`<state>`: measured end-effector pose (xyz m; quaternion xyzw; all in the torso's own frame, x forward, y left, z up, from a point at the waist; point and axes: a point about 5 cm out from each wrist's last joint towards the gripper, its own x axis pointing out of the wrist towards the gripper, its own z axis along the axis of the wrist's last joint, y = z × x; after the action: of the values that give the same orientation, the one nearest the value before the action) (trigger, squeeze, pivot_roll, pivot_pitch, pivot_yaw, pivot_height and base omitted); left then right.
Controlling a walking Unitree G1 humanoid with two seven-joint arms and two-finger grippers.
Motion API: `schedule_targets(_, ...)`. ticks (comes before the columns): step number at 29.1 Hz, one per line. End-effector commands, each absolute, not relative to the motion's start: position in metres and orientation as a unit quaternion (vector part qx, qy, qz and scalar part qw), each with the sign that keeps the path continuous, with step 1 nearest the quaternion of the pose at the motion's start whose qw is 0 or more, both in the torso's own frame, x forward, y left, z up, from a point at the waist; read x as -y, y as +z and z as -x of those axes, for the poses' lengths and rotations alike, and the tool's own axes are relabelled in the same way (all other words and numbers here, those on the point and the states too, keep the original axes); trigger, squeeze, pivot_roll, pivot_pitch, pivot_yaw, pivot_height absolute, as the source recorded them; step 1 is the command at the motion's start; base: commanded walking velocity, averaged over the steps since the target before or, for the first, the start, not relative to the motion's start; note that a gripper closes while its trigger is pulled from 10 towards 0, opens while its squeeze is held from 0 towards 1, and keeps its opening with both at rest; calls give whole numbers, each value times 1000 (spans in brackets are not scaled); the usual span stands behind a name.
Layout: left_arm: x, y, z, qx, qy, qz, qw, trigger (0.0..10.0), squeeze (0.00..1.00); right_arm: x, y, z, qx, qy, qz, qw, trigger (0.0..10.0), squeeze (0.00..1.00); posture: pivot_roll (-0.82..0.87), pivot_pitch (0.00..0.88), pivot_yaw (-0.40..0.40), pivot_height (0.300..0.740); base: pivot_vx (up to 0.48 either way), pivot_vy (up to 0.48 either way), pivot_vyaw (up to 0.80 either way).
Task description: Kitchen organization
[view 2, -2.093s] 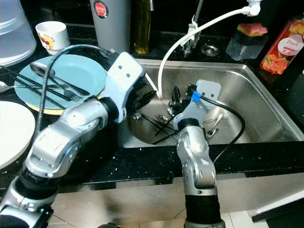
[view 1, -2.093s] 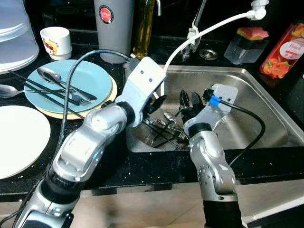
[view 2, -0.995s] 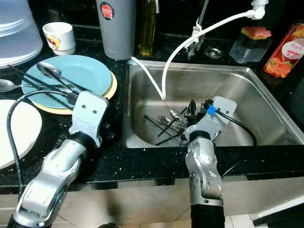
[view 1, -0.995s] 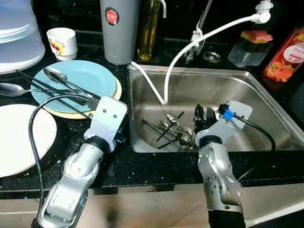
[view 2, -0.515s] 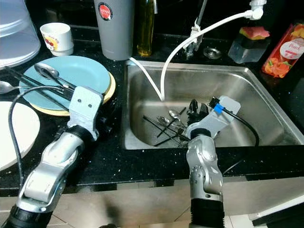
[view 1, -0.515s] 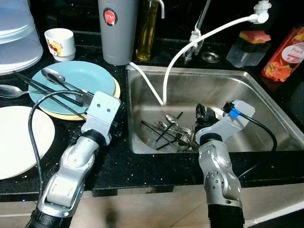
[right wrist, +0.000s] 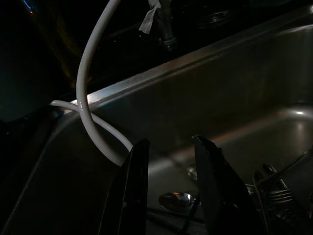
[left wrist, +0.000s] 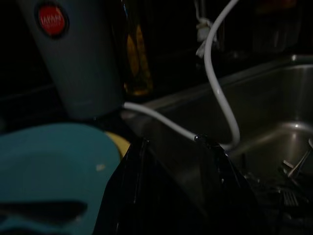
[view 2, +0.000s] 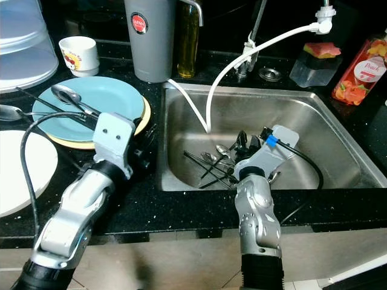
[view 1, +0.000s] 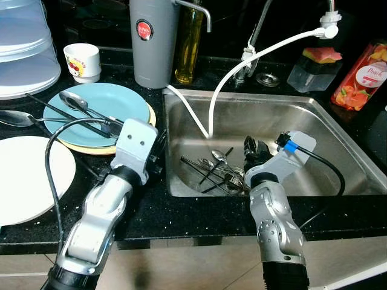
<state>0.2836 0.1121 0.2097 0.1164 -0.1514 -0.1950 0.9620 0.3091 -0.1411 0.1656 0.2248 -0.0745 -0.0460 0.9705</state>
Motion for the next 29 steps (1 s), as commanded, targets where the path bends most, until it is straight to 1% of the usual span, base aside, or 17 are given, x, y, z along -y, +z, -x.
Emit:
schedule_targets(1,-103,214,-285,154,-215,-109,958,10000,0,142,160,-309,67,-50,-224,971,10000,0,264,5,-110,740,0,0,0)
schedule_targets(5,-99,220,-287,158,-231,-108,954,10000,0,144,160,-309,70,-53,-225,970,10000,0,267,2,-99,740,0,0,0)
schedule_targets(12,-101,213,-291,124,-238,-115,956,10000,0,144,156,-309,69,-65,-228,969,10000,0,274,0,-66,740,0,0,0)
schedule_targets(16,-106,203,-292,95,-239,-103,961,10000,0,143,152,-307,66,-71,-231,968,10000,0,277,0,-39,740,0,0,0)
schedule_targets(22,-108,198,-292,77,-237,-92,964,10000,0,143,149,-306,67,-75,-223,970,10000,0,280,0,-34,740,0,0,0)
schedule_targets(29,-111,192,-292,62,-225,-90,968,10000,0,144,151,-308,74,-65,-193,976,10000,0,290,0,-40,740,0,0,0)
